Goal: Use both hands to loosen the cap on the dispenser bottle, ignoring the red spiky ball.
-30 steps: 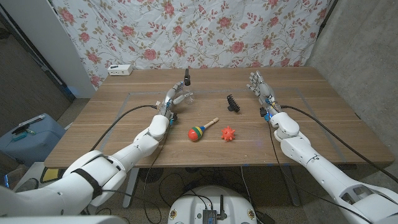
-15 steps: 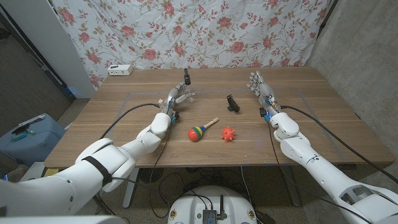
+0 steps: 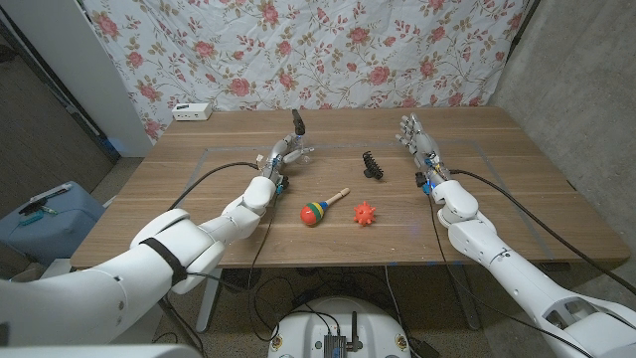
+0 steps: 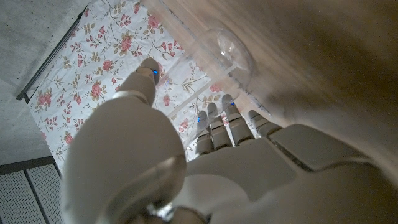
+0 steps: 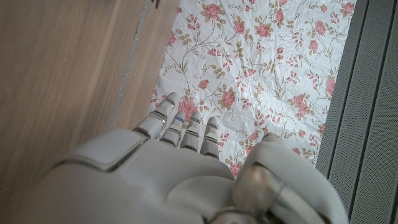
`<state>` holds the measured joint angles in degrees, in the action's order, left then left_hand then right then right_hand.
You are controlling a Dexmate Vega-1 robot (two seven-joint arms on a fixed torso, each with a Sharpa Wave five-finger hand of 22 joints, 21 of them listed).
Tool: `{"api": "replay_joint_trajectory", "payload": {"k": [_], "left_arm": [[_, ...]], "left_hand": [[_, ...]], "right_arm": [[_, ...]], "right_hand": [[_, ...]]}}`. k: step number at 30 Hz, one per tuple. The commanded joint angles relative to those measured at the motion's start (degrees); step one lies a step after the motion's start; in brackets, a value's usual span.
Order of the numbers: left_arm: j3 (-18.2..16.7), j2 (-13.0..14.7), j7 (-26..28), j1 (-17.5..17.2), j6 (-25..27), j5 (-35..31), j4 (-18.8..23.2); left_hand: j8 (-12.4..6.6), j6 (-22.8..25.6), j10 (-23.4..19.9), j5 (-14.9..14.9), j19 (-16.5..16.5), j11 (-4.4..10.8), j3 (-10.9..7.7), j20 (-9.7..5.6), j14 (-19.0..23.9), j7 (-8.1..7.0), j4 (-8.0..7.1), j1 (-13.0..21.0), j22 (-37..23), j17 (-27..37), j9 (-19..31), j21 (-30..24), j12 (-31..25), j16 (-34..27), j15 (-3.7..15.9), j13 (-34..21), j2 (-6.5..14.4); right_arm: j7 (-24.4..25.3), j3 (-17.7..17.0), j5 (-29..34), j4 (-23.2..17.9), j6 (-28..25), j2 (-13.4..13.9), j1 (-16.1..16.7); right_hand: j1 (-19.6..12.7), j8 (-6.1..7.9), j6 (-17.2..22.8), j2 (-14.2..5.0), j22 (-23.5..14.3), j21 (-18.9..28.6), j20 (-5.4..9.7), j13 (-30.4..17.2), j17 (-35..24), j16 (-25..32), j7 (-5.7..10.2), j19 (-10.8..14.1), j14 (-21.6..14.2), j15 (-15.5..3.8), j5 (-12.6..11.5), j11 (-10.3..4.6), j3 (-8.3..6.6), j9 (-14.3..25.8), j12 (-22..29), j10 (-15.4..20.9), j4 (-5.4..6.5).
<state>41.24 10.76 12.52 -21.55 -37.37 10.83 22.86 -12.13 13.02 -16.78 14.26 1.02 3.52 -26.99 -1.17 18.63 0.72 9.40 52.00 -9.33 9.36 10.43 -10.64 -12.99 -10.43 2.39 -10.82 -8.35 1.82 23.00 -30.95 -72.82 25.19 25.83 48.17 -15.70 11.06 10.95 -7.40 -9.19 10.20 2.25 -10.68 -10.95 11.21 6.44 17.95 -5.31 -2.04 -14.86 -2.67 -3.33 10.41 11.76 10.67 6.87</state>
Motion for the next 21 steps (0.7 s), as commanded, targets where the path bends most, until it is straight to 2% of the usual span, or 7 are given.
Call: {"api": "replay_joint_trajectory", "payload": {"k": [1, 4, 7, 9, 13, 15, 21], "left_arm": [[0.94, -1.07, -2.50, 1.64, 2.32, 2.32, -1.61], [1.11, -1.21, -2.50, 1.75, 2.64, 2.64, -1.69], [1.22, -1.38, -2.42, 1.79, 2.83, 2.97, -1.77], [1.36, -1.47, -2.29, 1.84, 2.96, 3.07, -1.82], [1.70, -1.69, -1.46, 1.90, 3.16, 3.10, -1.90], [1.84, -1.82, -0.92, 1.90, 3.21, 3.14, -1.94], [2.28, -2.02, 0.94, 1.84, 3.10, 3.07, -1.99]], "left_hand": [[-0.47, 1.18, -1.62, -0.34, -0.51, 0.46, 0.26, -1.11, 1.57, -0.20, 0.17, 1.41, -0.20, 0.23, 0.26, -0.20, -0.64, -0.77, 2.78, -0.40, 0.06], [-0.87, 2.96, -3.06, -0.74, -1.06, 1.23, 0.43, -1.51, 3.14, -0.13, 0.19, 2.43, -0.20, 0.31, 0.41, -0.22, -1.19, -1.05, 3.13, -0.80, 0.18], [-1.38, 5.17, -4.57, -1.21, -1.96, 1.66, 0.37, -1.95, 4.73, -0.76, 0.16, 3.76, -0.19, 0.41, 0.61, -0.32, -1.91, -1.28, 3.60, -1.34, 0.78], [-1.68, 6.43, -5.47, -1.57, -2.88, 1.75, 0.38, -2.79, 5.92, -0.78, 0.08, 4.50, -0.19, 0.49, 0.74, -0.48, -2.43, -1.47, 3.85, -1.76, 1.17], [-2.63, 9.67, -7.98, -2.50, -5.07, 2.87, 0.73, -3.77, 8.92, -1.39, -0.17, 5.86, -0.16, 0.76, 1.10, -0.70, -4.12, -1.92, 4.49, -2.92, 2.00], [-3.74, 12.53, -10.25, -3.18, -6.37, 3.64, 1.20, -4.80, 10.86, -2.27, -0.38, 6.78, -0.15, 1.10, 1.39, -0.63, -5.67, -2.27, 5.35, -3.97, 2.95], [-7.22, 19.43, -15.18, -4.04, -10.40, 4.68, 2.61, -5.89, 16.41, -3.50, -0.62, 8.31, -0.12, 2.33, 2.03, -0.94, -9.19, -4.26, 6.79, -6.39, 4.98]], "right_arm": [[0.57, -0.21, 0.05, -0.35, 0.21, 0.04, 0.62], [0.73, -0.27, 0.05, -0.43, 0.26, 0.04, 0.76], [0.87, -0.30, 0.09, -0.54, 0.26, 0.05, 0.88], [0.92, -0.31, 0.10, -0.52, 0.33, 0.02, 0.93], [1.01, -0.33, 0.10, -0.51, 0.37, -0.03, 1.01], [1.04, -0.34, 0.10, -0.49, 0.40, -0.05, 1.04], [1.01, -0.32, 0.05, -0.26, 0.48, -0.17, 1.02]], "right_hand": [[0.14, 0.02, 0.47, -0.01, -0.30, 0.28, 1.07, -0.16, -0.12, 0.26, 0.03, -0.26, -0.51, -0.81, -0.06, -0.04, 0.18, 0.04, -0.30, 0.23, -0.24], [0.16, 0.02, 0.49, -0.01, -0.31, 0.29, 1.02, -0.16, -0.12, 0.28, 0.08, -0.25, -0.56, -0.82, -0.05, -0.04, 0.17, 0.04, -0.31, 0.24, -0.25], [0.17, 0.01, 0.48, -0.01, -0.31, 0.30, 1.01, -0.17, -0.12, 0.27, 0.08, -0.25, -0.56, -0.81, -0.05, -0.03, 0.16, 0.04, -0.34, 0.20, -0.25], [0.18, 0.01, 0.51, -0.01, -0.31, 0.30, 0.99, -0.17, -0.12, 0.28, 0.12, -0.27, -0.57, -0.81, -0.05, -0.05, 0.16, 0.04, -0.36, 0.20, -0.26], [0.19, 0.00, 0.51, -0.01, -0.31, 0.30, 0.91, -0.17, -0.11, 0.27, 0.08, -0.29, -0.58, -0.84, -0.04, -0.07, 0.14, 0.04, -0.36, 0.24, -0.27], [0.20, 0.00, 0.52, -0.02, -0.31, 0.31, 0.90, -0.17, -0.11, 0.27, 0.08, -0.30, -0.60, -0.84, -0.04, -0.04, 0.14, 0.04, -0.35, 0.29, -0.28], [0.22, -0.03, 0.48, -0.03, -0.32, 0.32, 0.83, -0.17, -0.11, 0.28, 0.10, -0.30, -0.65, -0.82, -0.03, -0.03, 0.11, 0.05, -0.37, 0.31, -0.29]]}}
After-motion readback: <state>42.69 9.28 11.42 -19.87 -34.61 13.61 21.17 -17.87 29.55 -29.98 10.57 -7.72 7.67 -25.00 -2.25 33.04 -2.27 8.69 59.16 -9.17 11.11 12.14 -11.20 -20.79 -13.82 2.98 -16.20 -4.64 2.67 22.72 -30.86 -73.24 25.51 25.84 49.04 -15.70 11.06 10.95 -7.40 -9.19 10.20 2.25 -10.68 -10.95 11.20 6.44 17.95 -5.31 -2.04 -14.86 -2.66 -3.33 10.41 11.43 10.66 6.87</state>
